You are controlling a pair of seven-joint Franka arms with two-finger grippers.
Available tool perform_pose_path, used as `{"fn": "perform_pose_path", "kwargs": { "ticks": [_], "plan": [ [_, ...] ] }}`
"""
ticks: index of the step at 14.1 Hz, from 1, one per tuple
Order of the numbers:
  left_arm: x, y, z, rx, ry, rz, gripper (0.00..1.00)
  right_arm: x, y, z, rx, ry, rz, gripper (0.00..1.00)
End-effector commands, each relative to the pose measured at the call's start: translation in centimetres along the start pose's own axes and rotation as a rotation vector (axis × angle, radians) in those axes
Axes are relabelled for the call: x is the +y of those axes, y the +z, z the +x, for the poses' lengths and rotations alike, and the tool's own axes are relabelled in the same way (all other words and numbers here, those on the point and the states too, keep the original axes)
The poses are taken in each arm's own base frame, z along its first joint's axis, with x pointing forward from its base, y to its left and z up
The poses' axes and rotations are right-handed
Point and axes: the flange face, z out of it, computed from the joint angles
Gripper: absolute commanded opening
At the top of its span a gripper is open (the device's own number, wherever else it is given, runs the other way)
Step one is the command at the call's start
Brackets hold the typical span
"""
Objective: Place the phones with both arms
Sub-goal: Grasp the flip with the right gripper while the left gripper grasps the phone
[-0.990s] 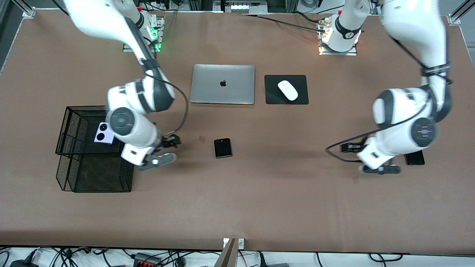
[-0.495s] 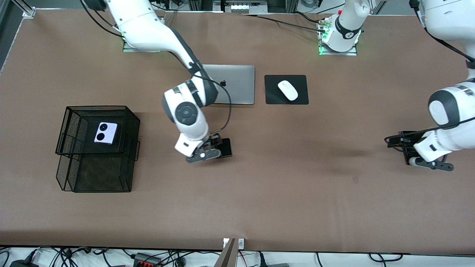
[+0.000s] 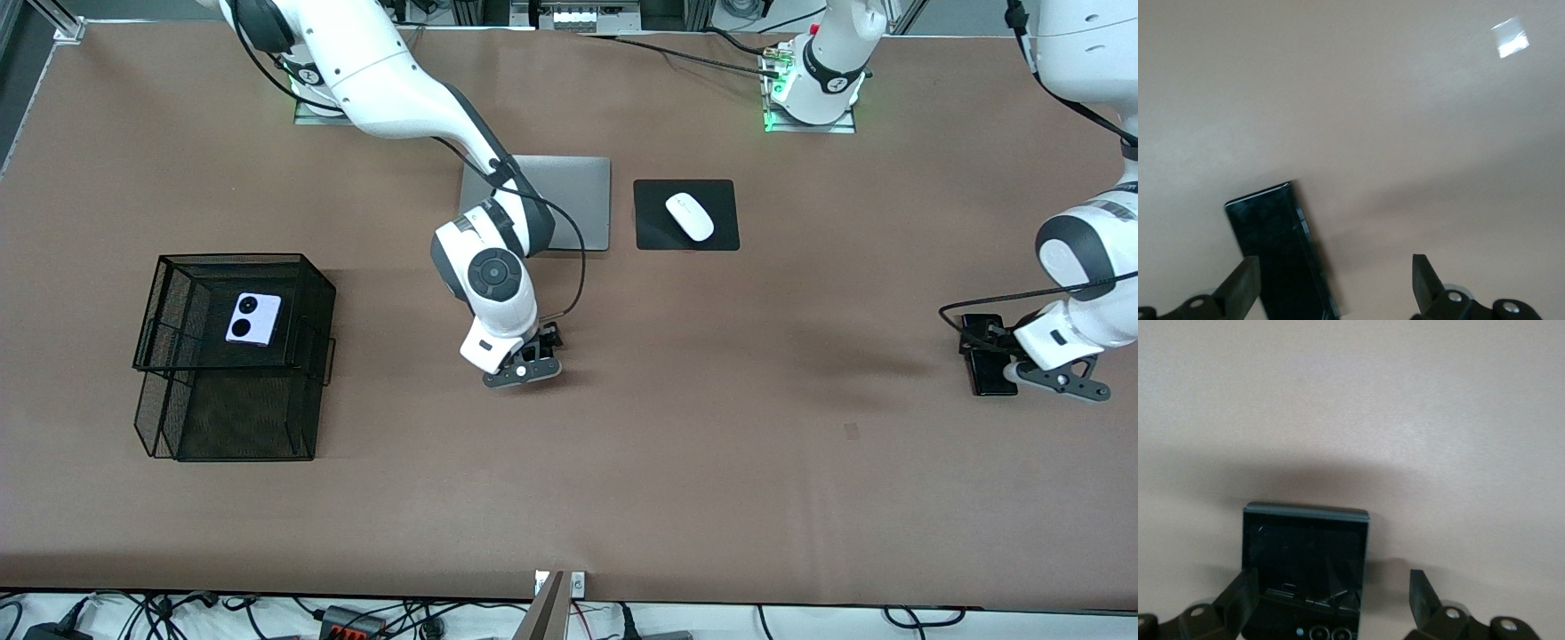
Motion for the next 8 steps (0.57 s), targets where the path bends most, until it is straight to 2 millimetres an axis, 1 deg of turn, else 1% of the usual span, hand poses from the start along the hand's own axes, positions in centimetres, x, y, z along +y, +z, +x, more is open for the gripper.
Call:
{"fn": "perform_pose_path", "kwargs": {
  "ticks": [1, 2, 3, 4, 5, 6, 8],
  "plan": [
    [-1.4, 1.7, -1.0, -0.002, 0.054, 0.005, 1.00, -0.7, -0.1, 0.6, 0.018, 0.015, 0.007, 1.00],
    [-2.3, 2.2, -1.5, 0.006, 0.071, 0.014, 1.00, -0.7, -0.2, 0.7, 0.021, 0.017, 0.013, 1.00],
    [-3.2, 3.0, -2.2, 0.010, 0.051, 0.012, 1.00, -1.0, -0.7, 0.9, 0.031, 0.017, 0.020, 1.00],
    [-3.7, 4.0, -2.9, 0.035, -0.022, -0.027, 1.00, -1.1, -0.6, 1.0, 0.031, 0.038, 0.021, 1.00],
    [-3.5, 4.9, -3.4, 0.080, -0.109, -0.090, 1.00, -1.2, -0.8, 1.2, 0.038, 0.064, 0.024, 1.00],
    [-3.5, 5.6, -4.0, 0.084, -0.137, -0.109, 1.00, -1.3, -0.9, 1.3, 0.042, 0.069, 0.025, 1.00],
    [-3.4, 6.2, -4.3, 0.078, -0.165, -0.118, 1.00, -1.3, 0.0, 1.1, 0.034, 0.067, 0.018, 1.00]
  ]
}}
